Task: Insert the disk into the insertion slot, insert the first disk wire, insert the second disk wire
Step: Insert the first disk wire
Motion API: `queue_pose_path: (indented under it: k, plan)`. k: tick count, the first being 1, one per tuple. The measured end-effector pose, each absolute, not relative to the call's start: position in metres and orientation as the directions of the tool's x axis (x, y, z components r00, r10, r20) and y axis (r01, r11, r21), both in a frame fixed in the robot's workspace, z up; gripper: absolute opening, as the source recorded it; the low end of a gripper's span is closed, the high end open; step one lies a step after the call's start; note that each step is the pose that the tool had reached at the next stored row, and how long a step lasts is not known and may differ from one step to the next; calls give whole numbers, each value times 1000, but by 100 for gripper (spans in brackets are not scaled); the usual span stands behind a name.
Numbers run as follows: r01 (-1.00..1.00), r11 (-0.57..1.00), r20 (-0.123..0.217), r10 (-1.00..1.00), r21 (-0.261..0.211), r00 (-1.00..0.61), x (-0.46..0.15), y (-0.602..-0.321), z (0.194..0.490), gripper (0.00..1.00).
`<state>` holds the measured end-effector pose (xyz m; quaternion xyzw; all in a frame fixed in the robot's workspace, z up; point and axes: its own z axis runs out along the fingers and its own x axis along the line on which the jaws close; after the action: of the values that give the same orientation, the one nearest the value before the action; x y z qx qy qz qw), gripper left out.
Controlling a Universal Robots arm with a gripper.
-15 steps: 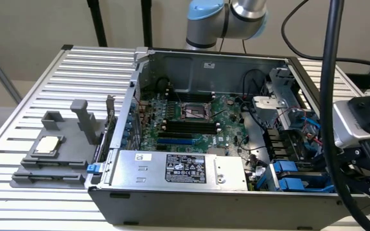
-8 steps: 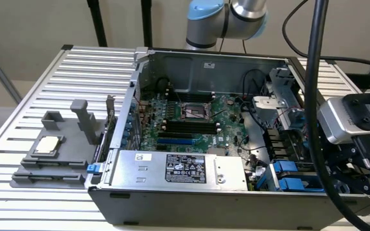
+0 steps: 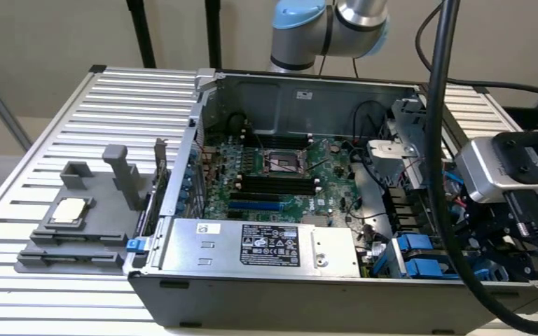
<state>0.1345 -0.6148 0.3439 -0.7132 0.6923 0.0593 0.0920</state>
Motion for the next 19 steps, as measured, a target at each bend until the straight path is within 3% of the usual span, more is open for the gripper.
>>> queue_pose_path:
  k: [19]
  plan:
    - [-998,8,-208,-978,-65,6,133,-612,341,16]
